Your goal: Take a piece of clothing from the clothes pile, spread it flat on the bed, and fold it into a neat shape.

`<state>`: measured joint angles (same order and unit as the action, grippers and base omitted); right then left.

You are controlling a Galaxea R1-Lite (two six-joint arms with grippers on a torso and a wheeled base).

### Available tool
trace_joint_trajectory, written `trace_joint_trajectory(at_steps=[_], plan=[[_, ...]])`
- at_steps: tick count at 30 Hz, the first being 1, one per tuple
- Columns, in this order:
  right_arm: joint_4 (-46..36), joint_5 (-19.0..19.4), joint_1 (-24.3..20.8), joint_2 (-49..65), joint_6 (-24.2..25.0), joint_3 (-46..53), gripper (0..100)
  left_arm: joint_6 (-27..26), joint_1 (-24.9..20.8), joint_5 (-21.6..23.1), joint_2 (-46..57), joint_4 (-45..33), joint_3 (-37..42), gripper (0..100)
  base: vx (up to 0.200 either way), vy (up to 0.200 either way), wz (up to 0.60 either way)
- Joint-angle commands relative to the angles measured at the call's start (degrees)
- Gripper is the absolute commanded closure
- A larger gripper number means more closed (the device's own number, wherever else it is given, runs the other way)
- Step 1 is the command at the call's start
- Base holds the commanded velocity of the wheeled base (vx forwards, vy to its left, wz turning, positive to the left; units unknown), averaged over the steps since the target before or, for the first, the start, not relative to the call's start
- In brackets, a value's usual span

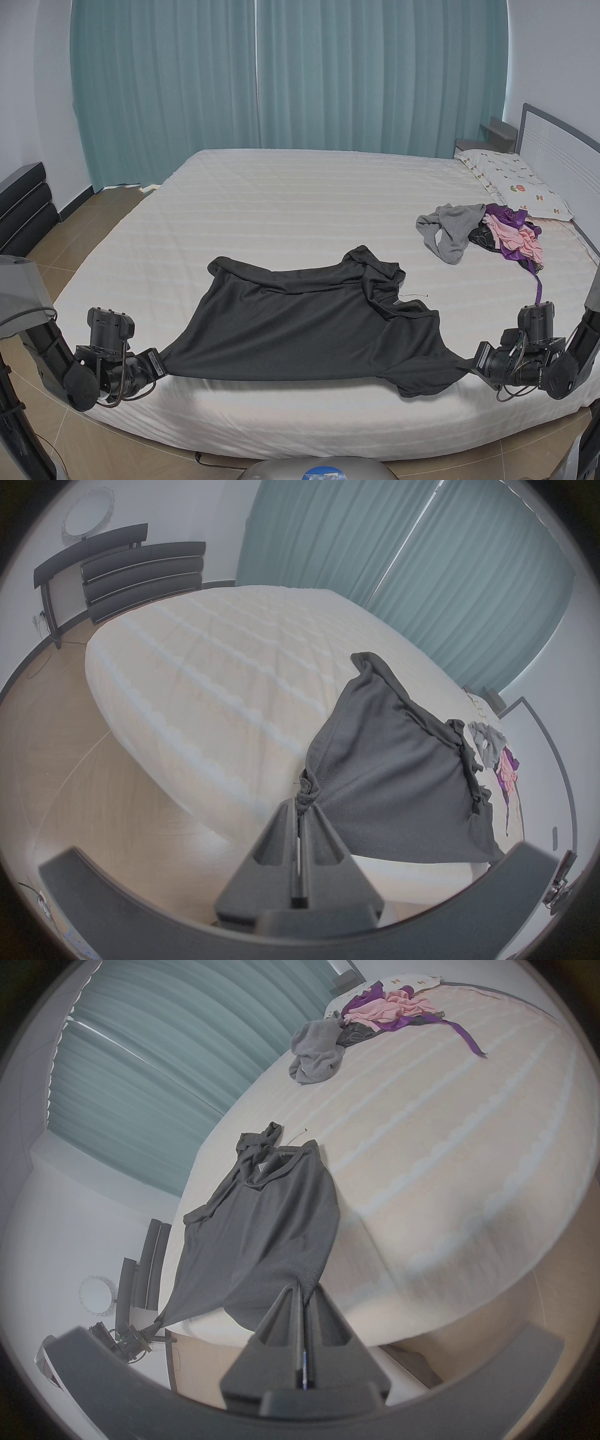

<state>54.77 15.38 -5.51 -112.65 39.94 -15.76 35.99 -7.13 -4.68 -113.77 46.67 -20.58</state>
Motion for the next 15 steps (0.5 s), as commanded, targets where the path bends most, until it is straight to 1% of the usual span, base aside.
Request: trace_joint_trajectory(at_steps=[1, 7, 12, 15], plan=[[0.2, -0.1, -0.3, 3.1, -1.3, 4.4, 100, -0.3, -0.3, 0.1, 2.6, -0.7, 3.5, 100, 0.000, 0.000, 0.00], [-0.4, -0.2, -0.6, 4.0, -3.8, 8.0, 100, -0.3, -0.4, 0.1, 1.9, -0.7, 5.6, 100, 0.000, 0.000, 0.00], [-0.3, -0.1, -0.6, 1.5, -5.6, 9.1, 100, -0.4, -0.6, 0.6, 0.7, -0.7, 6.9, 100, 0.000, 0.000, 0.00], [0.1, 0.0, -1.1, -2.0, -7.0, 9.0, 100, -0.5, -0.8, 0.6, -3.1, -0.2, 6.9, 100, 0.000, 0.000, 0.00]])
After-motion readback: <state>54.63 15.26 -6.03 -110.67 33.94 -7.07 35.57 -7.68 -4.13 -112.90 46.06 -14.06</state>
